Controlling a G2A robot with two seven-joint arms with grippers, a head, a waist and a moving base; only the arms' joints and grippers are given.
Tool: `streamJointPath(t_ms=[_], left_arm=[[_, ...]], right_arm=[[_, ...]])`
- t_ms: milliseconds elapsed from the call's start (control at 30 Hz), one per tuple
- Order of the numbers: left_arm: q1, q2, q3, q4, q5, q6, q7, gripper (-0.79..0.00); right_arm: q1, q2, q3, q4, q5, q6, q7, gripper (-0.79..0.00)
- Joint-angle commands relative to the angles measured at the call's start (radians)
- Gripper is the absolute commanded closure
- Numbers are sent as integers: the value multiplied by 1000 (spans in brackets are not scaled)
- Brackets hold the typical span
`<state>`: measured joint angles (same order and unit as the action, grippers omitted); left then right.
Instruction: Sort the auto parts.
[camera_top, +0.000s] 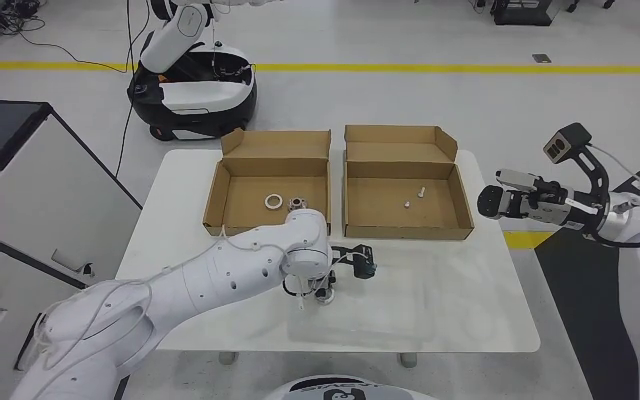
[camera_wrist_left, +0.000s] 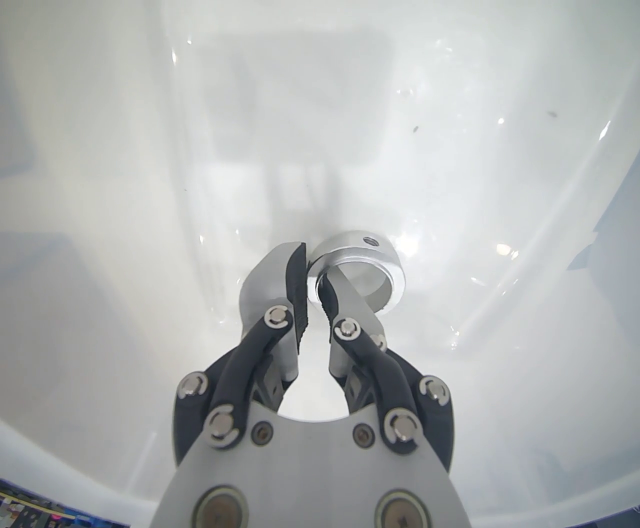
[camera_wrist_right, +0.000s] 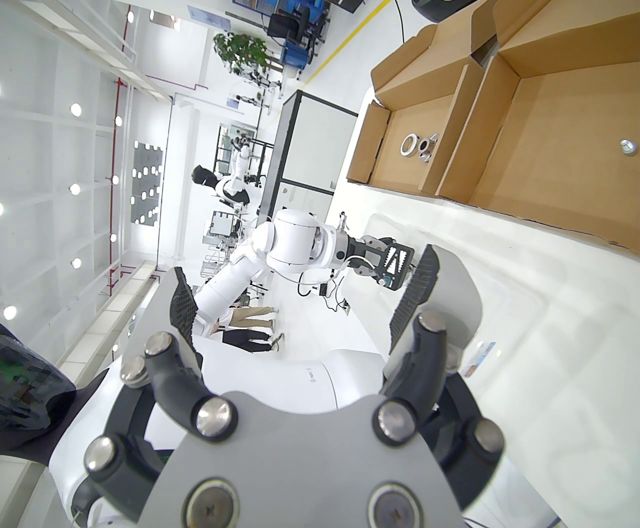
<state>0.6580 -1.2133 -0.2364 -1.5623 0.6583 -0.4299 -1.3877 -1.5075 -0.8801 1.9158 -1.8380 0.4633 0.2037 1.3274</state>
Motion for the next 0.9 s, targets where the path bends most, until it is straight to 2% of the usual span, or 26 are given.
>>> streamJointPath(t_ms=[0, 267, 400, 500, 633, 867], left_arm=[[2, 1, -4, -5, 8, 0, 5, 0], [-21, 9, -49, -101, 11, 28, -31, 0], [-49, 7, -82, -224, -19, 92, -86, 0], [-85, -1, -111, -280, -44, 130, -117, 0], [-140, -22, -133, -294, -59, 148, -119, 0], [-177, -45, -146, -280, -61, 163, -93, 0]], right_arm=[[0, 0, 0, 0, 0, 0, 0, -785], [0, 0, 0, 0, 0, 0, 0, -785], [0, 0, 0, 0, 0, 0, 0, -785], [0, 0, 0, 0, 0, 0, 0, -785], [0, 0, 0, 0, 0, 0, 0, -785], [0, 0, 0, 0, 0, 0, 0, -785]])
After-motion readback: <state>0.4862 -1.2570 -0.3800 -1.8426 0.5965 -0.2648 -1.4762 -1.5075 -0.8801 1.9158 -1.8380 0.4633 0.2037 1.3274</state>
